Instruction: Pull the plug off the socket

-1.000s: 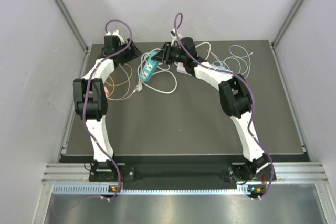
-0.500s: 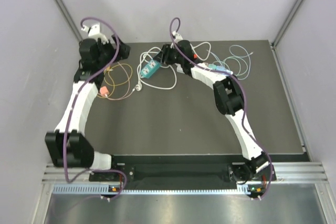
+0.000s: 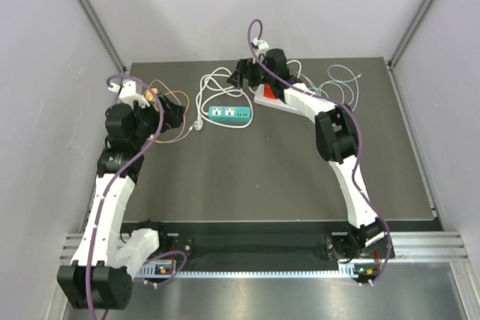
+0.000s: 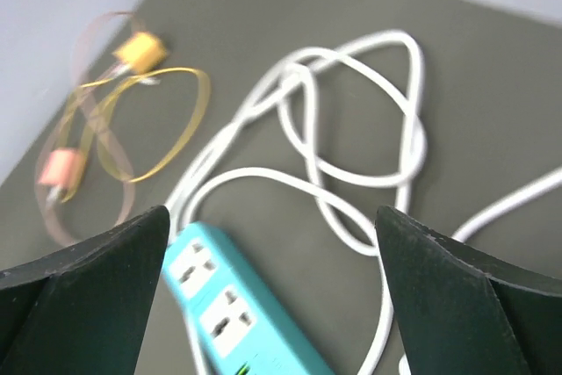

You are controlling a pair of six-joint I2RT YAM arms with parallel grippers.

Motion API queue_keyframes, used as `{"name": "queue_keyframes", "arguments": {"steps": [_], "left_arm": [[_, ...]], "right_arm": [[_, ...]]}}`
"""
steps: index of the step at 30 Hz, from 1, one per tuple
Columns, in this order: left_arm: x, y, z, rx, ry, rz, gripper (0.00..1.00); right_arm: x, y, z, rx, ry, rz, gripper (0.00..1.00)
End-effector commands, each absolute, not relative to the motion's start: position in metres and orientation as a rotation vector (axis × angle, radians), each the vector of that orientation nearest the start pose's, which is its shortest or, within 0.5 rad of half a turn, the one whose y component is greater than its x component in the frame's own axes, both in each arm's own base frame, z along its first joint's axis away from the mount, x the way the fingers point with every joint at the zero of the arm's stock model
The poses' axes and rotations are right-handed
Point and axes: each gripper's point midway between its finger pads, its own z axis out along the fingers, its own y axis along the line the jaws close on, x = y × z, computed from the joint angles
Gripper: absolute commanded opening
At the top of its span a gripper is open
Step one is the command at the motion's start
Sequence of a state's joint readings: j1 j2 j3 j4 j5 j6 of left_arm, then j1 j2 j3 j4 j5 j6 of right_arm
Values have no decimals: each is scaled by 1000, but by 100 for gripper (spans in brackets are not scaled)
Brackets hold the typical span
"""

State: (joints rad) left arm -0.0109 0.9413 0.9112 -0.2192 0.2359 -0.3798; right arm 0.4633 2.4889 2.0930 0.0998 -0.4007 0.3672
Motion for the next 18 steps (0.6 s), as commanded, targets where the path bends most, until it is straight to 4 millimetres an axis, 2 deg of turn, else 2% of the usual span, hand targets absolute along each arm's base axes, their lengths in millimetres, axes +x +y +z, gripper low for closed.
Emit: {"name": "queue_keyframes", "arguments": {"steps": [1,2,3,4,6,7,9,10,12,13,14,16,17,18], "left_arm": [[322,-55,292,-208,1778,-483,99],[320,-56,291,-203,1777,-492,99],[318,-58,290,-193,1777,-500,99],[315,-62,289,-169,1784,-522,99],[312,-70,285,-132,1798,-561,99],[311,-74,282,-112,1806,-582,99],[306,-83,279,-69,1823,-631,99],[304,-86,279,-45,1823,-641,99],[299,-92,276,-6,1830,-669,99],[298,-92,276,17,1827,-665,99],[296,-93,272,24,1840,-664,99],[294,-95,268,52,1852,-668,99],[293,-96,264,61,1865,-675,99],[292,-97,263,73,1868,-679,99]], "right_arm": [[550,363,295,-654,1531,972,100],[532,365,297,-741,1508,1034,100],[525,358,306,-786,1475,1035,100],[511,352,329,-826,1426,1031,100],[493,341,319,-923,1430,1025,100],[480,332,332,-955,1414,1006,100],[469,319,316,-1071,1408,913,100],[454,306,309,-1100,1484,897,100],[446,286,289,-1194,1510,784,100],[436,269,290,-1205,1547,751,100],[430,256,271,-1215,1606,730,100],[421,227,272,-1262,1595,655,100],[407,215,255,-1279,1665,672,100],[406,199,250,-1301,1668,630,98]]}}
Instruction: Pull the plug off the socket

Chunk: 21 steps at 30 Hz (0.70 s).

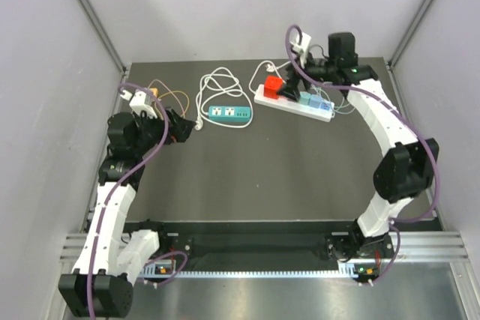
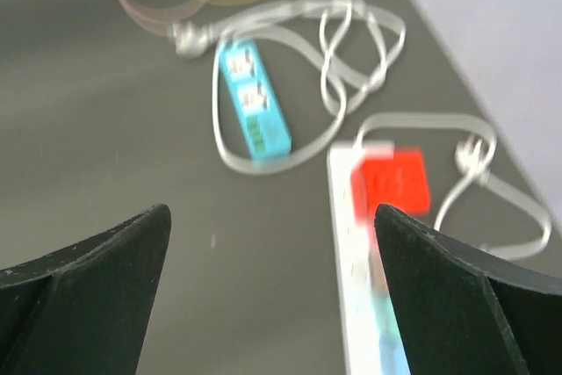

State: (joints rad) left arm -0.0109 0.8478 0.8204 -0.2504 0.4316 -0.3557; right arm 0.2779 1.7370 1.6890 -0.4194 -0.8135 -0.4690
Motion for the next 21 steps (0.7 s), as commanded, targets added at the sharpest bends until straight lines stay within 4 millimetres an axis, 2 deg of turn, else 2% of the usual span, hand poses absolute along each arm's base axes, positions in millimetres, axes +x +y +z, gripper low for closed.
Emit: {"name": "queue_keyframes", "arguments": {"steps": [1,5,6,8,9,13,16,21], "left_arm": [[291,-98,261,72,1870,-684,99],[285,-102,248,73,1872,-712,99],[284,-101,248,72,1861,-708,99],[282,-99,236,64,1877,-699,99],[280,-99,237,66,1870,-694,99],[277,-97,232,65,1861,-684,99],[277,-95,230,58,1862,-662,99],[277,-93,228,54,1866,-654,99]], "right_arm": [[399,189,245,-1305,1699,614,97],[394,151,222,-1209,1858,585,88],[396,139,215,-1143,1923,601,82],[399,127,197,-1046,2028,625,72],[401,120,185,-1010,2076,635,69],[413,108,156,-924,2153,600,67],[434,99,145,-839,2187,526,68],[458,95,126,-736,2235,539,68]]}}
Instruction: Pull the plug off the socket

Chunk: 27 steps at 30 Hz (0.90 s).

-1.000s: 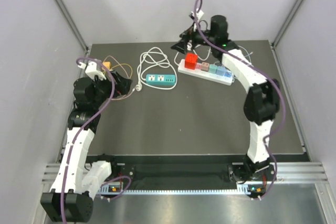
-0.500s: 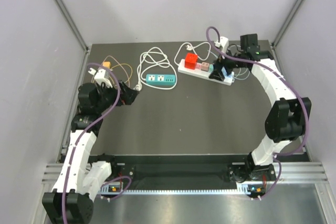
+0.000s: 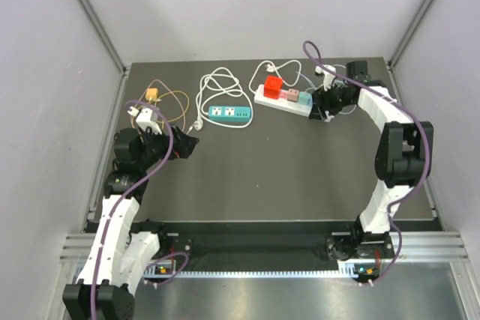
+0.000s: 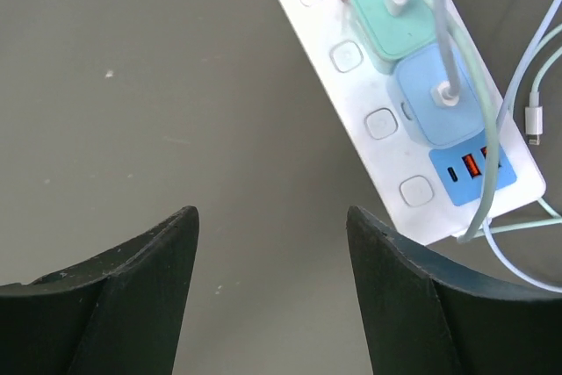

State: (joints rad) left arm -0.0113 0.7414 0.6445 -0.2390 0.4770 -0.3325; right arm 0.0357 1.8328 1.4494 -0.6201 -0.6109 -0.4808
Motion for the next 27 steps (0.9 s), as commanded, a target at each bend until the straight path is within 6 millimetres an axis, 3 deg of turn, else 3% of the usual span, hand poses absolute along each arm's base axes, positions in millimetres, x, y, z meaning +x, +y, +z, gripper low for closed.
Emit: {"name": "queue_keyframes", "arguments": {"steps": [1,6,11,19,27], "left_arm": [[277,-94,228,56,1867,-656,99],[277,-93,227,52,1870,-650,99],[278,-92,226,48,1876,-644,99],[280,-92,224,46,1883,-644,99],[280,-92,223,47,1887,-645,99]], "right_arm": [[463,92,125,-726,2234,520,68],[487,83,108,-688,2257,463,68],[508,75,111,-687,2232,393,69],[510,92,108,-851,2144,501,68],[518,90,99,-1041,2064,449,60]]}}
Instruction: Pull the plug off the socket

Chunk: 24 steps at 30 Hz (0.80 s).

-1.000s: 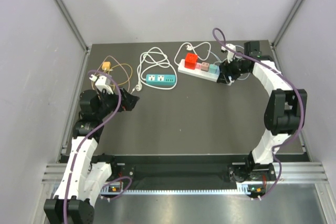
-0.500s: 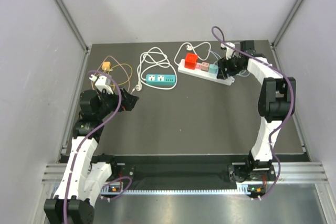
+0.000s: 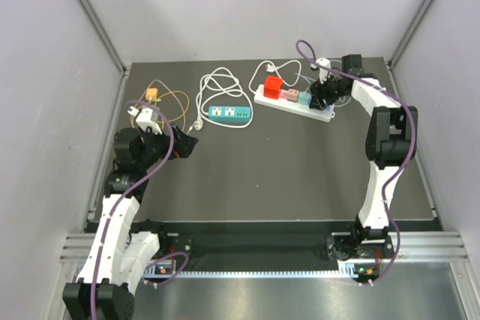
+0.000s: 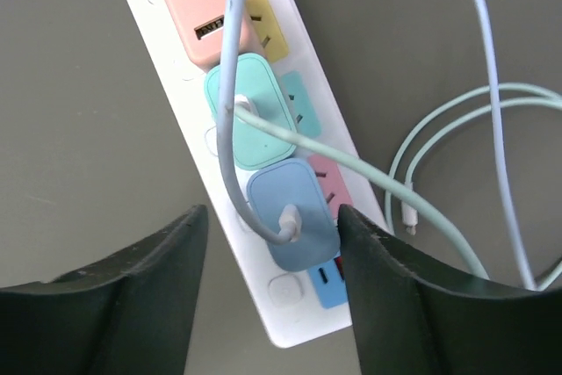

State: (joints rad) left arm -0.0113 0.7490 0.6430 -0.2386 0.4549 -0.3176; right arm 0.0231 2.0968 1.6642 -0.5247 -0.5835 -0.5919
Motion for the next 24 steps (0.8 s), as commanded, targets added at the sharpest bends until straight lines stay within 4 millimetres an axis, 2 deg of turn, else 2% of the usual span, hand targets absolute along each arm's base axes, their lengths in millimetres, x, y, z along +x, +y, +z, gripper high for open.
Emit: {"name": "queue_keyframes", "arguments": {"steps": [1,7,10,16,19,20,21,23,24], "left_arm": [[280,-92,222,47,1889,-647,99],[280,-97,222,65,1889,-679,99],[280,-99,221,70,1891,-692,99],[278,-110,220,94,1889,-777,99],[278,-119,216,98,1905,-848,99],[277,-122,216,91,1910,-883,98],[276,-124,216,82,1916,-906,98],[277,-130,214,61,1937,-970,97],[277,-134,216,59,1941,-994,95]], "right_arm": [[520,89,98,-1066,2052,436,57],[522,89,95,-1171,2007,419,46],[518,89,93,-1222,1988,413,34],[502,88,88,-1299,1952,406,1],[495,85,95,-1268,1958,393,0],[492,84,111,-1250,1939,379,0],[482,86,109,-1229,1956,403,0],[473,75,122,-1131,1969,441,0],[456,79,127,-1115,1966,474,0]]}}
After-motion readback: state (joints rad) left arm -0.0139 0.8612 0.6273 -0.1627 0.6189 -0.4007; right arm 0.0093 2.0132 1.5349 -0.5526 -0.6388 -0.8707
